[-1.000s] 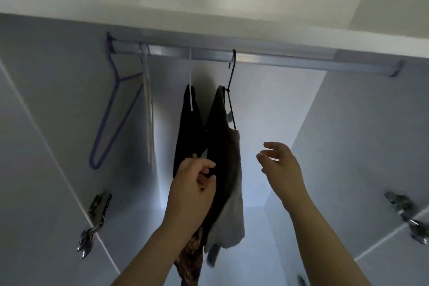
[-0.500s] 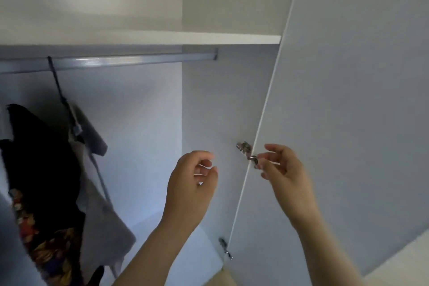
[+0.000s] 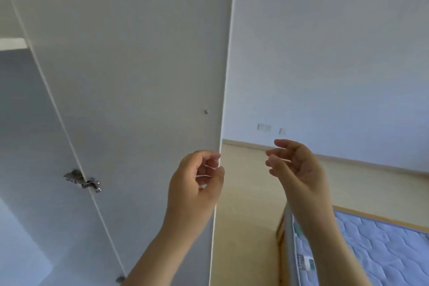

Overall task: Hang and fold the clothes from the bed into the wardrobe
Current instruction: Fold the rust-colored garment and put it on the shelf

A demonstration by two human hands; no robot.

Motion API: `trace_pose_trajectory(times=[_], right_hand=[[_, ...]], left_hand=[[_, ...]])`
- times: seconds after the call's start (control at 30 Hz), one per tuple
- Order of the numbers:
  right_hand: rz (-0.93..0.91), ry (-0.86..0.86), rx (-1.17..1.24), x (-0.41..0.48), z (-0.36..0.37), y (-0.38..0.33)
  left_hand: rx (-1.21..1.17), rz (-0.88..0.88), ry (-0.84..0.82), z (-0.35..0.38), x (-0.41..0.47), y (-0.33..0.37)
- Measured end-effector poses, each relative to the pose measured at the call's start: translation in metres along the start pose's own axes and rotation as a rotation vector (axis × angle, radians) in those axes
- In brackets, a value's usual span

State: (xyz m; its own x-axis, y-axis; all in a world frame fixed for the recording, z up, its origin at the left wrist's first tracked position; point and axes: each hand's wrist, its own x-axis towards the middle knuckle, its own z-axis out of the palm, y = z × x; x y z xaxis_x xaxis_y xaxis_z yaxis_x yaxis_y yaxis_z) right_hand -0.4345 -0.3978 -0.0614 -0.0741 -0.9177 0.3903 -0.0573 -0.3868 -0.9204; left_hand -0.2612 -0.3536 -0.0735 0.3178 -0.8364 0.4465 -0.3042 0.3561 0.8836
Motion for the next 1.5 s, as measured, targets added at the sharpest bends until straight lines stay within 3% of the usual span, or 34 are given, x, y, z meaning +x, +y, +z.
trace_pose_trajectory(times=[0.23, 0.67, 1.5], right_hand=[[0.038, 0.269, -0.069, -0.006, -0.072, 0.014], [0.25, 0.663, -0.255, -0.053, -0.112, 0.065], [0.379, 0.858, -0.296, 0.069, -0.317, 0.153]], left_hand=[[-0.133, -0.007, -0.297, 0.079, 0.014, 0.003], [-0.232, -0.063, -0.705, 0.161, 0.018, -0.057], [-0.215, -0.046, -0.971, 0.449, 0.066, -0.064]])
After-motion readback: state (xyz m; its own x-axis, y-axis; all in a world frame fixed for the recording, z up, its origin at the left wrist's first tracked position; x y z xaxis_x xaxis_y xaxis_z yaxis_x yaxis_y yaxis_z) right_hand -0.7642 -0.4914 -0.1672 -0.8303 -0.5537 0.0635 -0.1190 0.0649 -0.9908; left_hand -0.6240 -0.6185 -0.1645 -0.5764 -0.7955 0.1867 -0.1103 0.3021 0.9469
